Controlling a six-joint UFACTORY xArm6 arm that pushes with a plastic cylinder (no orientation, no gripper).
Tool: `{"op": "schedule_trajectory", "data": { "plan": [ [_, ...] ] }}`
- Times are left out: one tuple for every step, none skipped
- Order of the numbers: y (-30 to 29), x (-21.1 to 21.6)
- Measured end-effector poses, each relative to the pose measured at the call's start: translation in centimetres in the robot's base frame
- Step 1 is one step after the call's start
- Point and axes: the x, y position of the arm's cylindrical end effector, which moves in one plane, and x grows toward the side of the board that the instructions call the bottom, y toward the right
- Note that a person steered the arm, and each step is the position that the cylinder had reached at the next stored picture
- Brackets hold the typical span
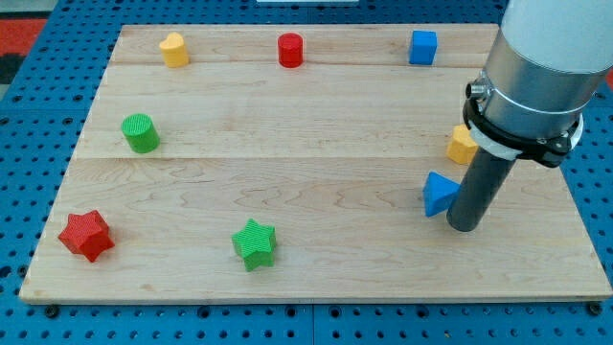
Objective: Move your arm to center right
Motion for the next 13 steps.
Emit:
{"op": "schedule_trajectory", "data": {
  "plan": [
    [2.6, 0.8],
    [2.6, 0.8],
    [2.4, -2.6],
    [7.3, -2.1],
    [8.5, -6.6],
    [8.7, -9.7],
    [8.7, -11.0],
    [8.7, -11.7],
    [8.6, -12.1],
    [8.6, -12.2],
    [8.6, -12.3],
    [8.6, -12.3],
    [8.7, -12.6]
  ]
}}
